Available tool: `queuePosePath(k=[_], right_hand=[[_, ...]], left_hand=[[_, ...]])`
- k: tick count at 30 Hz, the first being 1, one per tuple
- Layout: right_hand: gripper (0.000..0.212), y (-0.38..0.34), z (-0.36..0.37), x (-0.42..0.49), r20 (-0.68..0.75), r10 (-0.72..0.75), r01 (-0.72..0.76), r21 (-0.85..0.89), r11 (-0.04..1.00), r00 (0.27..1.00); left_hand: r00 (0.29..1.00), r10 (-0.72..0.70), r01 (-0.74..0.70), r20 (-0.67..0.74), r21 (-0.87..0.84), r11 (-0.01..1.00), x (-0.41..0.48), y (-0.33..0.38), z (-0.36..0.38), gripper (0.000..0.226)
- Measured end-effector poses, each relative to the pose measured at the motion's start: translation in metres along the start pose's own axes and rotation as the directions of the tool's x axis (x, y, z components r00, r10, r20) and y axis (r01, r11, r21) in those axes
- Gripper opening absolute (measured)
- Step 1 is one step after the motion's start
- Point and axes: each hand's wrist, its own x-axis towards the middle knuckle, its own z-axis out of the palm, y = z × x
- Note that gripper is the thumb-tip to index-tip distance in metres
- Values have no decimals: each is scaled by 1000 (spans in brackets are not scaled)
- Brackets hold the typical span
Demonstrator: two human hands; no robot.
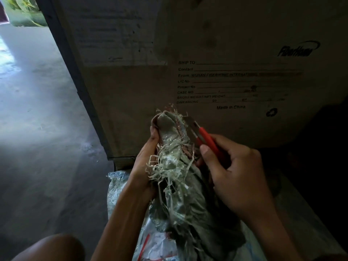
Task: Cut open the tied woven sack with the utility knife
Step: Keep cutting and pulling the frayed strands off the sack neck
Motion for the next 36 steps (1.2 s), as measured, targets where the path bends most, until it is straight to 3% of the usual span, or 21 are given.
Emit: queuePosePath(k=[12, 21, 36], right_hand=[[22, -3, -5, -1, 29, -9, 12, -93, 996, 1000], [32, -5, 1, -4, -5, -60, 58, -185, 981, 998], [31, -1, 3, -4, -40, -88, 81, -154, 985, 995]], left_hand=[[995, -69, 77, 65, -125, 989, -4, 3, 7, 73], [998, 64, -64, -14, -9, 998, -5, 5, 9, 57], [996, 82, -80, -42, 48, 996, -9, 2, 13, 55]])
